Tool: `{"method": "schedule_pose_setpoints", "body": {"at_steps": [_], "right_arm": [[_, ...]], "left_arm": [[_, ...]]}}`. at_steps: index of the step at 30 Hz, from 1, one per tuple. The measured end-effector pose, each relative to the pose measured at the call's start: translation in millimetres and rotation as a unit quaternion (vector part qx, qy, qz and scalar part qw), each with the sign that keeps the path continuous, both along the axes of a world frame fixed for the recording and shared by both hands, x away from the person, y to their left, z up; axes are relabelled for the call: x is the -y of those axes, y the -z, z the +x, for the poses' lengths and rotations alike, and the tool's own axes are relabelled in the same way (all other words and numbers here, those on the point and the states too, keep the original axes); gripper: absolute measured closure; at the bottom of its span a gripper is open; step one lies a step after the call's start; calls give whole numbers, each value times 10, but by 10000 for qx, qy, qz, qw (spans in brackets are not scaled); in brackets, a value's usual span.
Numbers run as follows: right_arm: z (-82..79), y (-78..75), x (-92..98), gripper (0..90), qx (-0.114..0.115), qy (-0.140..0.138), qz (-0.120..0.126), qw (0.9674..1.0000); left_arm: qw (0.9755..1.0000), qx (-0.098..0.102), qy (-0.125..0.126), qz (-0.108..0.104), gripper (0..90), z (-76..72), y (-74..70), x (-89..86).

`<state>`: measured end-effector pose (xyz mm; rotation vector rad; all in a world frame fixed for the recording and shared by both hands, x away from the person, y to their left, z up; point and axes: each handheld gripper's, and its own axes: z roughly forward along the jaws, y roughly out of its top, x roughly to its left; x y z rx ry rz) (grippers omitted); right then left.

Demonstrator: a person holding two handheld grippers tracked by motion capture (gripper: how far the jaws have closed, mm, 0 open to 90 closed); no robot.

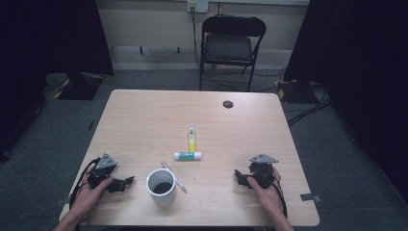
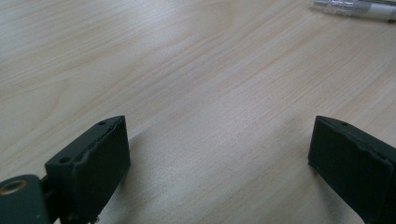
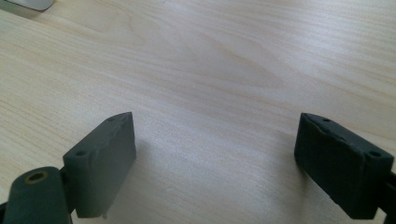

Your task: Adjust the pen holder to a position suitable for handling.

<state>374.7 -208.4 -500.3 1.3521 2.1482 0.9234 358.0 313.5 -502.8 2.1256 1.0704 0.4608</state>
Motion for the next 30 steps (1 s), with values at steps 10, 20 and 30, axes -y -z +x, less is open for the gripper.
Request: {"method": "schedule_pose_setpoints", "body": {"at_steps": [10,20,30], "right_arm": [[-25,-11,-15,145,-35,-120,4,9999],[-107,-101,-110,240,-116,-417,116,9990],[-265,-306,-416,410,-75,-1302,488,9903]], "left_arm": [[10000,1,-12,-15,48,0,1,2],[10000,-15,-18,-7,44,1,0,2],[10000,-68,-53,24,0,15,7,3]]}}
